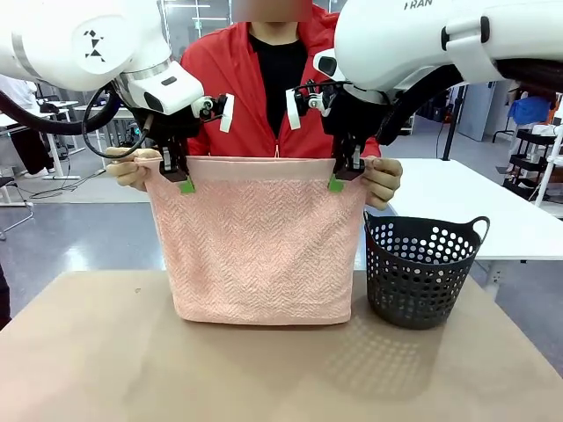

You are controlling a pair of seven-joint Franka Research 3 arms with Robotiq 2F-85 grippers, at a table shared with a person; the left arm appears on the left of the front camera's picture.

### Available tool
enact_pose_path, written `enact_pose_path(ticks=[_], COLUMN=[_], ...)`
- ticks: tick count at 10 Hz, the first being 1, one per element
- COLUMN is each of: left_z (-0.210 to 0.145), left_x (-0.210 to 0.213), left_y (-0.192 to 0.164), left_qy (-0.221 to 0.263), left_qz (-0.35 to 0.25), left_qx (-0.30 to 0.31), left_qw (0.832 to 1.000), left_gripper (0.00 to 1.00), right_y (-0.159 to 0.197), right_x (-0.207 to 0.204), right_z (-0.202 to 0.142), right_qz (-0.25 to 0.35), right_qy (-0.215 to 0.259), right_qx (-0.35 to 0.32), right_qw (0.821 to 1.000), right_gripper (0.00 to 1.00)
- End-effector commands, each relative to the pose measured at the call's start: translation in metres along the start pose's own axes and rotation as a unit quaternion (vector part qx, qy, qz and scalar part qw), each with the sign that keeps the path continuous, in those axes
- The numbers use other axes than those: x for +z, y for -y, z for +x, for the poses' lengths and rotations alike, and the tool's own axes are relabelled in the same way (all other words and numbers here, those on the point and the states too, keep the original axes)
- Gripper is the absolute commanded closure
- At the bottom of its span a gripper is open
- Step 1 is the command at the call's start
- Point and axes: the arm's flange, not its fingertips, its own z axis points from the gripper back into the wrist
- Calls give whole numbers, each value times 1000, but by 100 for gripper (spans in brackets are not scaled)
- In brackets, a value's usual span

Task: Fold the towel.
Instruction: Release the end of the 100 cm Hotel Towel you were holding and grab the top end of the folded side, then release the end of the 100 cm Hotel Towel you were holding.

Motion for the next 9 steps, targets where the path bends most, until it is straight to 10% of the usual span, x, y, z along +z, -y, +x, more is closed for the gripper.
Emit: enact_pose_path(ticks=[1,9], left_z=[0,0], left_x=[1,1], left_y=[0,0], left_qy=[-4,-4], left_qz=[3,3], left_qx=[-1,-1], left_qw=[1000,1000], left_gripper=[100,100], right_y=[0,0], right_x=[2,2], right_z=[1,1], right_qz=[-5,-5], right_qy=[-3,-3], right_qx=[4,4], right_qw=[1000,1000], right_gripper=[100,100])
